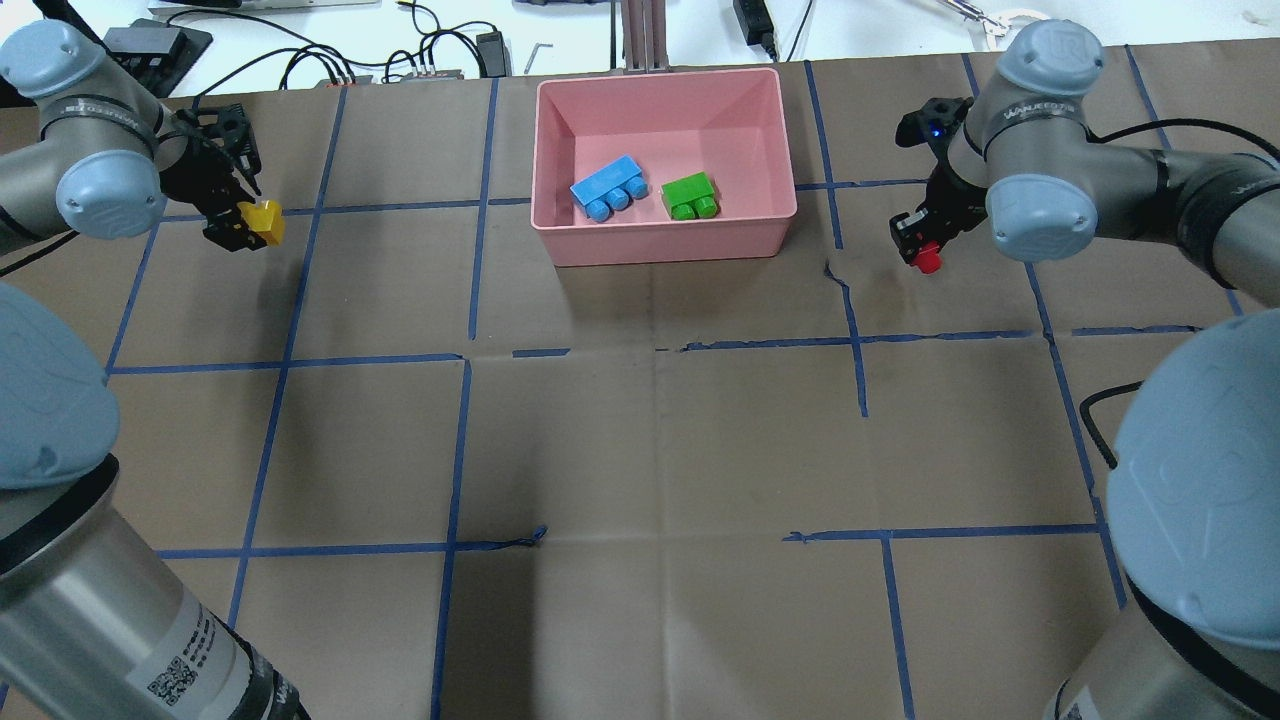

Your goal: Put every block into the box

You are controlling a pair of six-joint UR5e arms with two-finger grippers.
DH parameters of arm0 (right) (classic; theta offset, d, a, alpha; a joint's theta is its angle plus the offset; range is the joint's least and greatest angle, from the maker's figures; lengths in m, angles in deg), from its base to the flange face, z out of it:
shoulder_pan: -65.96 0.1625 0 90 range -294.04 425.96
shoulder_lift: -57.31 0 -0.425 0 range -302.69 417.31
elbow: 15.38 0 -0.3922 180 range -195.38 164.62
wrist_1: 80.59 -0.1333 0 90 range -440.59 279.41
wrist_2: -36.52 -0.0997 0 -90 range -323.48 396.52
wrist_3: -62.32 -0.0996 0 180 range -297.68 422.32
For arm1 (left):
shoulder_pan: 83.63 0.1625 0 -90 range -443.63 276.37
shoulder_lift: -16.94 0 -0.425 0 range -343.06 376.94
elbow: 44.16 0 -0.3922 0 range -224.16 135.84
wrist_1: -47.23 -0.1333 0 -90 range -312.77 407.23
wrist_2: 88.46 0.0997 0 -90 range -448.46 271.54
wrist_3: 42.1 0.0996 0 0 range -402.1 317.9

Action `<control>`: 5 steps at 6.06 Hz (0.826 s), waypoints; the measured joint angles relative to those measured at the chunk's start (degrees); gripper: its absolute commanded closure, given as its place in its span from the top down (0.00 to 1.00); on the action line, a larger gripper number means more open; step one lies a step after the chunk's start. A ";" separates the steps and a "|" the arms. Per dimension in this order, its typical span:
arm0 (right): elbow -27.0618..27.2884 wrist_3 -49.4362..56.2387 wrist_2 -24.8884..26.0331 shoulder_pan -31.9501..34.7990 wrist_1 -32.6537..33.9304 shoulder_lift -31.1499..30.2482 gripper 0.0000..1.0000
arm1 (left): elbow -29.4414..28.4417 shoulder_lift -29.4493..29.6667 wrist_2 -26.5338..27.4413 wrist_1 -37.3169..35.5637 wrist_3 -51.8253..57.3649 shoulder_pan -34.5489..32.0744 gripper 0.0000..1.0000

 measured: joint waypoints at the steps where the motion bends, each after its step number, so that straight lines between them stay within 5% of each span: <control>1: -5.97 -0.79 0.04 0.41 -7.88 -2.11 0.20 | -0.07 -2.32 0.35 0.47 -2.42 -5.39 0.01; 4: -18.38 -2.45 0.26 0.82 -21.88 -2.63 0.20 | -4.83 -3.22 1.28 0.25 -4.63 -22.35 0.00; 5: -18.71 -2.52 0.31 0.84 -22.41 -2.53 0.20 | -6.77 -0.83 1.16 0.00 -5.26 -26.07 0.15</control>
